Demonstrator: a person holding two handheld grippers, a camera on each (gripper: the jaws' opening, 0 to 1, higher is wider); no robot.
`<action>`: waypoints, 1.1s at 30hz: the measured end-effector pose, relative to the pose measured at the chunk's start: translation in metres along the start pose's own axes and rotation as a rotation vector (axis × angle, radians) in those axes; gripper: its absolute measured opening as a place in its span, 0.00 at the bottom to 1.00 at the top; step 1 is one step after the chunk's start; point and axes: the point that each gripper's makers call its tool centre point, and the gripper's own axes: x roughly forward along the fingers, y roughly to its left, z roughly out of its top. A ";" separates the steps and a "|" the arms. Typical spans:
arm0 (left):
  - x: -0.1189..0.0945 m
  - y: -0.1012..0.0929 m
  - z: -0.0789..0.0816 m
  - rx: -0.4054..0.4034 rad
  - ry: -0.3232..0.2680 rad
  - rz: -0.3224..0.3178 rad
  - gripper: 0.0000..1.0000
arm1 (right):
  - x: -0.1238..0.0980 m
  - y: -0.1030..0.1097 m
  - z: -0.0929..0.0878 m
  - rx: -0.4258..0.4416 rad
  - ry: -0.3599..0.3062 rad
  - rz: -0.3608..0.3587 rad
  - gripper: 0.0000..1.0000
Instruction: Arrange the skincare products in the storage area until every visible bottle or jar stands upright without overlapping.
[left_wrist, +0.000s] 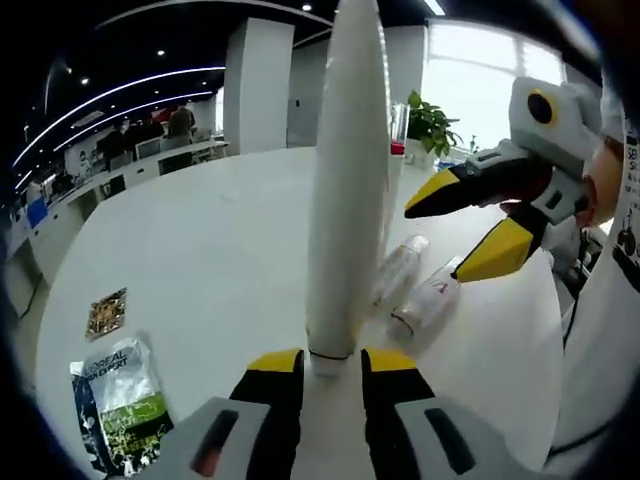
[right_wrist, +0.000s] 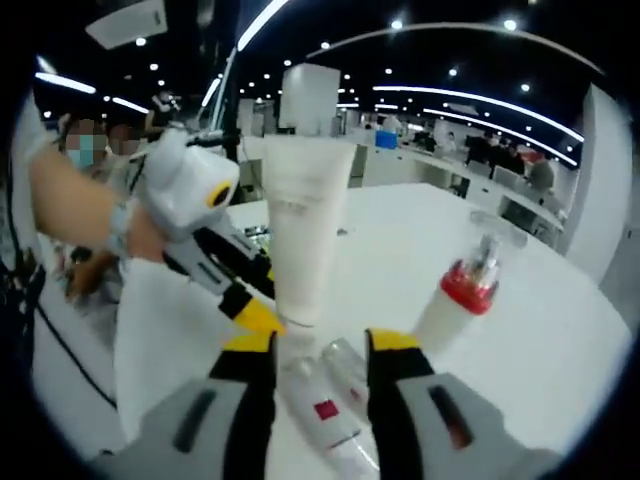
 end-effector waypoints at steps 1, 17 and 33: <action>0.000 0.002 0.000 -0.011 -0.006 0.012 0.23 | -0.001 -0.002 0.000 0.011 0.004 -0.004 0.33; -0.001 0.012 -0.013 -0.073 -0.005 0.091 0.20 | -0.025 -0.031 -0.021 0.123 0.009 -0.131 0.31; -0.002 0.006 -0.001 -0.168 -0.054 0.089 0.18 | -0.034 -0.041 -0.038 0.133 0.057 -0.200 0.29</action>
